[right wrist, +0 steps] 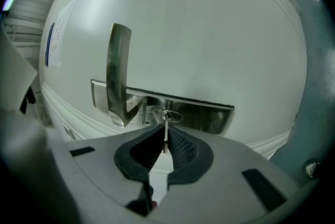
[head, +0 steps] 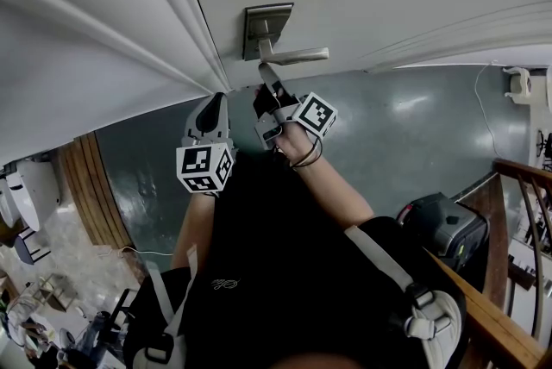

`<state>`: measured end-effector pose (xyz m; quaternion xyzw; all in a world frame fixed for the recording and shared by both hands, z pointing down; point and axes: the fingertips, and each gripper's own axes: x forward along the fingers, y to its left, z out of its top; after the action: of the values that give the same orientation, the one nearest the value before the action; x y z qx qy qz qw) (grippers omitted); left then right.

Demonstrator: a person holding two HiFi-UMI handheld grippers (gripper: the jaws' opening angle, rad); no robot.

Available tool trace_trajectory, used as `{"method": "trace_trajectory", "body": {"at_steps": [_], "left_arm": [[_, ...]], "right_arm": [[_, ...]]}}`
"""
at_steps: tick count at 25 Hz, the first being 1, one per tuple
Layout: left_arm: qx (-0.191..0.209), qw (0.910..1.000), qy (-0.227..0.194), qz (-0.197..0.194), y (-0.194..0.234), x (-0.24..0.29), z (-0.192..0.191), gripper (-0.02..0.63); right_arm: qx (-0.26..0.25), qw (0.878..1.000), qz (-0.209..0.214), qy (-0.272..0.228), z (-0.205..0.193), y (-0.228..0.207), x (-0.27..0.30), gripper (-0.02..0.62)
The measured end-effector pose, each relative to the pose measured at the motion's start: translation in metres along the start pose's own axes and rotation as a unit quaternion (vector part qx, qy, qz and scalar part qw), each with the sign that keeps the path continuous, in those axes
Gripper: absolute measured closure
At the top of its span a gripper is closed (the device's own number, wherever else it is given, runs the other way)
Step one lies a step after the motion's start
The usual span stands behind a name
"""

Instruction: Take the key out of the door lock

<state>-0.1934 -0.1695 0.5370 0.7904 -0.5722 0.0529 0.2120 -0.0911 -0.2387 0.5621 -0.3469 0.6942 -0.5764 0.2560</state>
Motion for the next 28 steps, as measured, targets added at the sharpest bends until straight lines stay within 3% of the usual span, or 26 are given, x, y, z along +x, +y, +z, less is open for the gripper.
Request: {"method": "trace_trajectory", "body": {"at_steps": [28], "left_arm": [[0.001,1.0,0.002,-0.004,-0.004,-0.001,-0.002,0.578]], "right_arm": [[-0.004,1.0,0.005,0.004,-0.005,0.005,-0.011,0.563]]}}
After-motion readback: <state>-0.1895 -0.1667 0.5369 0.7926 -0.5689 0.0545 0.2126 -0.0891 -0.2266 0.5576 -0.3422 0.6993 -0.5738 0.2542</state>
